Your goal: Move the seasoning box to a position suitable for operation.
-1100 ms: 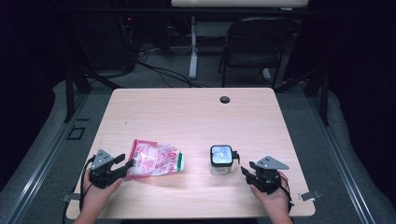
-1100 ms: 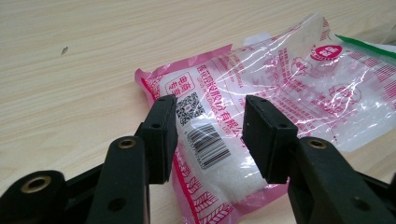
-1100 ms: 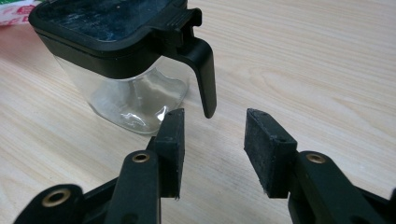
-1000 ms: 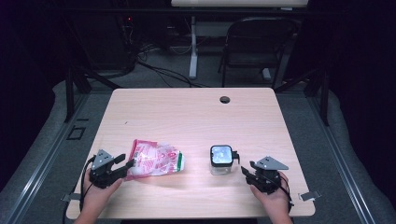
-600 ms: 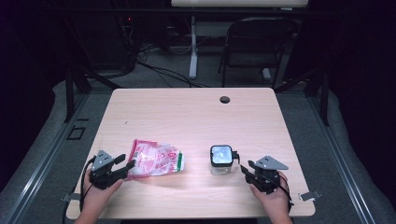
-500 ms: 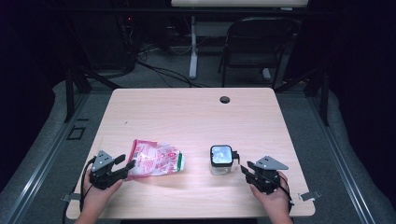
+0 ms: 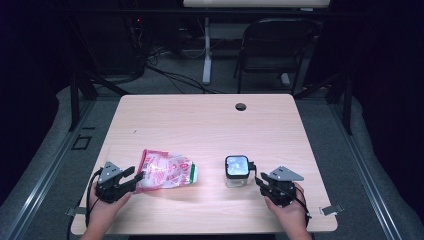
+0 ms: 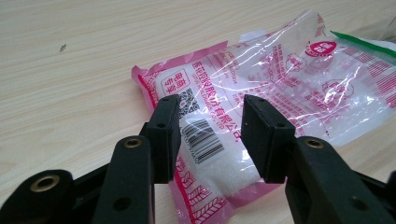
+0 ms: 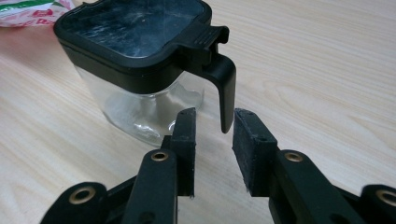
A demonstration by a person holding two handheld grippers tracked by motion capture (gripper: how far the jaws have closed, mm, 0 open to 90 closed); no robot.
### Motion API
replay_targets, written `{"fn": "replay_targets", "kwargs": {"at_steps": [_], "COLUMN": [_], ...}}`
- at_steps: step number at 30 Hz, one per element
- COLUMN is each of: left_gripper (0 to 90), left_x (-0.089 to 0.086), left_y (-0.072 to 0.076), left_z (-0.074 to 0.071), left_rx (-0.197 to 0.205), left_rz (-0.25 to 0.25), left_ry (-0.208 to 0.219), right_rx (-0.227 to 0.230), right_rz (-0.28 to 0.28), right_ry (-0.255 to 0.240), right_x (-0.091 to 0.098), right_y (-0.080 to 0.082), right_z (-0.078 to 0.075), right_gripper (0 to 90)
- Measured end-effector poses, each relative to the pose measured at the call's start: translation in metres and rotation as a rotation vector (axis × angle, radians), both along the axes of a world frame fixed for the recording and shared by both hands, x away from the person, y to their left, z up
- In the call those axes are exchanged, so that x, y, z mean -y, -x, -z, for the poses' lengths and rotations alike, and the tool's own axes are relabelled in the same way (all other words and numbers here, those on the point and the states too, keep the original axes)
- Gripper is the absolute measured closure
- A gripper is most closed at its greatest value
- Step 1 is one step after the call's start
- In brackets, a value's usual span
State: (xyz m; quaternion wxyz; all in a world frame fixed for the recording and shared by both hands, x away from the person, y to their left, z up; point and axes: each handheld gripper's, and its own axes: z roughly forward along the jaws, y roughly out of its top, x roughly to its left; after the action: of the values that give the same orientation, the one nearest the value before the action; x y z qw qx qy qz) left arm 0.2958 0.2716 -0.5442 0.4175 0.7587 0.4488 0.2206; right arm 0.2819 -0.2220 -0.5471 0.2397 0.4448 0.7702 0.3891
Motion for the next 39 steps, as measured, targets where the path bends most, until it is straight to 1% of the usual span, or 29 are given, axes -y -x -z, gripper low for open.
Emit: {"fn": "replay_targets", "kwargs": {"at_steps": [2,5,6,8,9,10,11,12,14,15,16,18,19,22,23,25,26,28,29,32,38,39], "left_gripper": [58.1,58.7,58.7,59.1,59.1,59.4,60.0,60.3,60.9,61.2,61.3,61.6,61.6,61.6,61.6,61.6,61.6,61.7,61.7,61.7,61.7,61.7], "left_x": [-0.001,-0.001,-0.001,-0.001,-0.001,-0.002,-0.002,-0.002,-0.003,-0.004,-0.004,-0.004,-0.004,-0.005,-0.004,-0.005,-0.004,-0.004,-0.004,-0.003,-0.003,-0.002], "left_y": [0.002,0.006,0.006,0.009,0.011,0.012,0.012,0.012,0.014,0.015,0.016,0.016,0.018,0.02,0.022,0.023,0.024,0.024,0.024,0.024,0.023,0.024], "left_z": [-0.001,-0.002,-0.002,-0.003,-0.003,-0.003,-0.003,-0.003,-0.004,-0.003,-0.004,-0.004,-0.003,-0.004,-0.005,-0.005,-0.005,-0.005,-0.006,-0.005,-0.004,-0.004], "left_rx": [-0.001,0.021,0.021,0.02,0.022,0.019,0.018,0.018,0.013,0.017,0.016,0.014,0.016,0.012,0.018,0.019,0.016,0.016,0.012,0.017,0.016,0.015], "left_rz": [-0.002,0.0,0.0,0.006,0.004,0.004,0.004,0.004,0.0,0.001,0.003,0.004,0.004,0.005,0.004,0.006,0.006,0.007,0.008,0.01,0.011,0.013], "left_ry": [-0.003,0.003,0.003,-0.006,0.004,0.001,0.007,0.007,0.012,0.022,0.018,0.013,0.022,0.028,0.034,0.031,0.032,0.032,0.021,0.025,0.024,0.024], "right_rx": [0.002,-0.005,-0.005,-0.017,-0.019,-0.02,-0.027,-0.023,-0.023,-0.021,-0.023,-0.028,-0.03,-0.034,-0.023,-0.03,-0.03,-0.028,-0.034,-0.033,-0.032,-0.033], "right_rz": [0.01,0.022,0.022,0.028,0.029,0.032,0.031,0.037,0.042,0.054,0.053,0.06,0.061,0.062,0.065,0.066,0.068,0.07,0.073,0.071,0.075,0.074], "right_ry": [0.002,0.004,0.004,-0.003,0.003,0.003,0.012,0.004,0.002,-0.005,-0.014,-0.01,-0.015,-0.007,-0.003,-0.006,0.002,0.002,0.009,0.003,0.018,0.014], "right_x": [-0.002,-0.005,-0.005,-0.008,-0.009,-0.01,-0.011,-0.011,-0.012,-0.012,-0.013,-0.013,-0.015,-0.016,-0.017,-0.018,-0.018,-0.019,-0.02,-0.02,-0.021,-0.021], "right_y": [-0.003,-0.01,-0.01,-0.017,-0.019,-0.02,-0.021,-0.023,-0.024,-0.027,-0.028,-0.029,-0.031,-0.032,-0.034,-0.035,-0.036,-0.036,-0.036,-0.037,-0.036,-0.036], "right_z": [0.001,0.003,0.003,0.007,0.008,0.008,0.008,0.009,0.009,0.009,0.01,0.01,0.011,0.011,0.011,0.011,0.011,0.012,0.012,0.012,0.011,0.011], "right_gripper": [69.8,69.7,69.7,69.7,69.7,69.8,69.8,69.8,69.9,70.0,70.0,70.4,70.9,71.0,71.3,71.7,71.9,72.3,72.7,73.2,74.5,74.5]}}
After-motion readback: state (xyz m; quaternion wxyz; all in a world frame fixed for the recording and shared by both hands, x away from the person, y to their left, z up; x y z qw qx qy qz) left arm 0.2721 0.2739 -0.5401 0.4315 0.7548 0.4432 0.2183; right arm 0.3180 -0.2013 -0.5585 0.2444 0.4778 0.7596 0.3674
